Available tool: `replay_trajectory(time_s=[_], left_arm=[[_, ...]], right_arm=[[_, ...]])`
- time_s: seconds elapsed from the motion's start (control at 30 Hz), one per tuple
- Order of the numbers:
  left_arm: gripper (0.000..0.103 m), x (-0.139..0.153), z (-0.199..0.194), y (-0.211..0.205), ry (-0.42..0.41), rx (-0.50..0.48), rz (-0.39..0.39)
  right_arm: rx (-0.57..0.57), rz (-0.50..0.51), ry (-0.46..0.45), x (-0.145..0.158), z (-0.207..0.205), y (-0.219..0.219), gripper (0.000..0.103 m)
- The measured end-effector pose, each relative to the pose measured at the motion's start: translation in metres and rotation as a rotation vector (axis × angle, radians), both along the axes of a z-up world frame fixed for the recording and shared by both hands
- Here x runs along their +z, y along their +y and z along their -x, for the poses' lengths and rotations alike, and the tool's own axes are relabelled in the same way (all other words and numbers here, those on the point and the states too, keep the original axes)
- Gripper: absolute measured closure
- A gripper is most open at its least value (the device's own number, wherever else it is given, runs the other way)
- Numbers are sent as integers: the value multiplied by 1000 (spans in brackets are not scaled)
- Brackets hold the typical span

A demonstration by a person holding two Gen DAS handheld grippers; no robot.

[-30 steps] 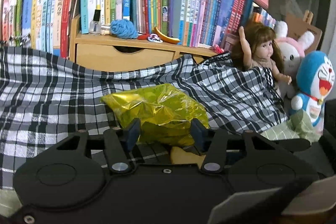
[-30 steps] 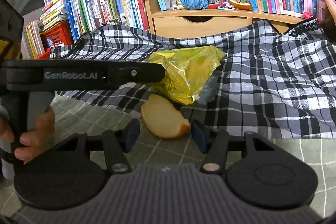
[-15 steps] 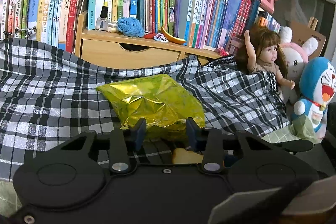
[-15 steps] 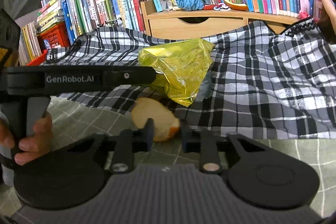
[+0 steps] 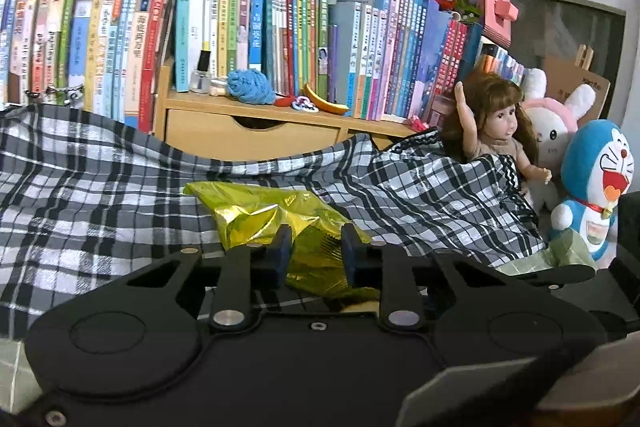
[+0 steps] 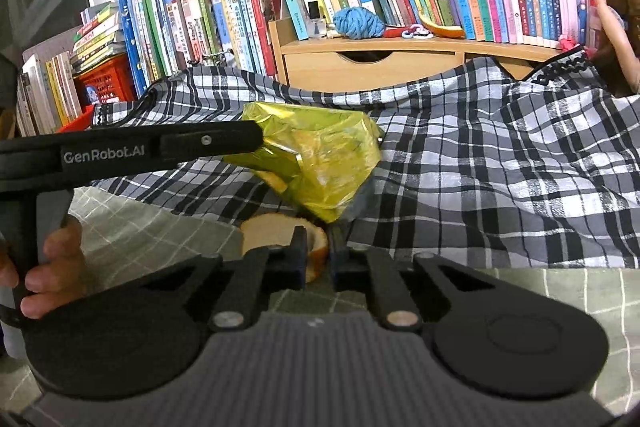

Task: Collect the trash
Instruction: 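Lift the gold foil packet with the left gripper while the right lifts the bread crust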

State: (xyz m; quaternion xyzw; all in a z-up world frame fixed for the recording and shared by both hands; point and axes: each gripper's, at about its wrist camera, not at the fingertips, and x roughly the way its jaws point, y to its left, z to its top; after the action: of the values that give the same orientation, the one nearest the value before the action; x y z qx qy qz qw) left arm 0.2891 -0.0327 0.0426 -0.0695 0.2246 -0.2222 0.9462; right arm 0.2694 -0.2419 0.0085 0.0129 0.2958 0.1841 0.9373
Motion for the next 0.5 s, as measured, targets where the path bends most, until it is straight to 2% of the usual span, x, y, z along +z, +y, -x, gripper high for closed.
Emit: replay_trajectory(time_s=[0.3, 0.5], left_arm=[[84, 15, 13, 15, 3, 38, 50], [93, 33, 37, 21, -42, 66, 14]], right_arm=[[-5, -13, -12, 13, 12, -6, 91], [7, -5, -40, 30, 29, 0, 91]])
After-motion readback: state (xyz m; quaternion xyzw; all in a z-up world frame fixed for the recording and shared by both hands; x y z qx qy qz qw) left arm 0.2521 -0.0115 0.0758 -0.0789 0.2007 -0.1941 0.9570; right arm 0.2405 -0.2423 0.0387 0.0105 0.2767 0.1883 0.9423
